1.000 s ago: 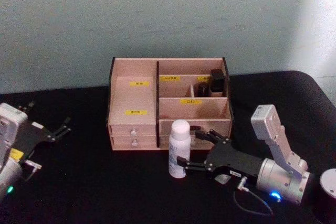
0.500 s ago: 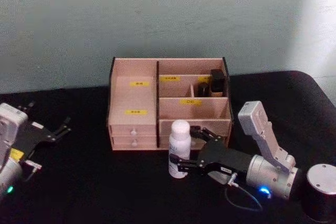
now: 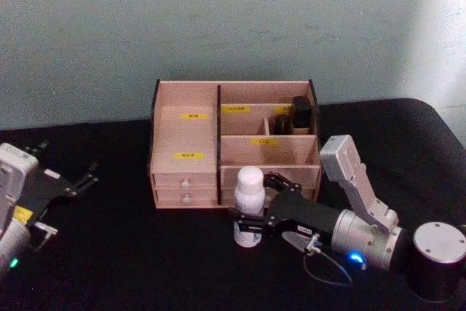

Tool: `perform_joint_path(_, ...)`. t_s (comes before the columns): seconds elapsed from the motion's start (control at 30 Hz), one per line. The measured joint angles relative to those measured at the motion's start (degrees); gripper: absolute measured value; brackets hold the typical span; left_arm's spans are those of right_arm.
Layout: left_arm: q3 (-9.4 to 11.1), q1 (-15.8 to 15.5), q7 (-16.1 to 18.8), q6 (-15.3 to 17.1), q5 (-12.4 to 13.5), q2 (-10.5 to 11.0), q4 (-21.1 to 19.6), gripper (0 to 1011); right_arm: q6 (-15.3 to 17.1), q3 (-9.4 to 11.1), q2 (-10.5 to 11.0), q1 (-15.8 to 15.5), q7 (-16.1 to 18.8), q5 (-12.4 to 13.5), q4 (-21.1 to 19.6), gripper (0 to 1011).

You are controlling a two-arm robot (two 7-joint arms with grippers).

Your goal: Pick up the facial cleanser and watermelon frost from the table and place them into the tiered storage box.

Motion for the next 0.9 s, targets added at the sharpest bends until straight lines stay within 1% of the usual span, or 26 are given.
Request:
perform_joint_path(0.3, 0.0, 0.0, 0.0, 0.0, 0.0, 0.0, 0.0, 1001, 0.9, 0.0, 0.1, 0.0, -0.3, -0.4, -0.1, 1002)
perform_joint_path(0.9, 0.0, 0.0, 0.0, 0.0, 0.0, 0.0, 0.0, 1001, 0.9, 0.1, 0.2, -0.2, -0.3, -0.4, -0.3, 1002)
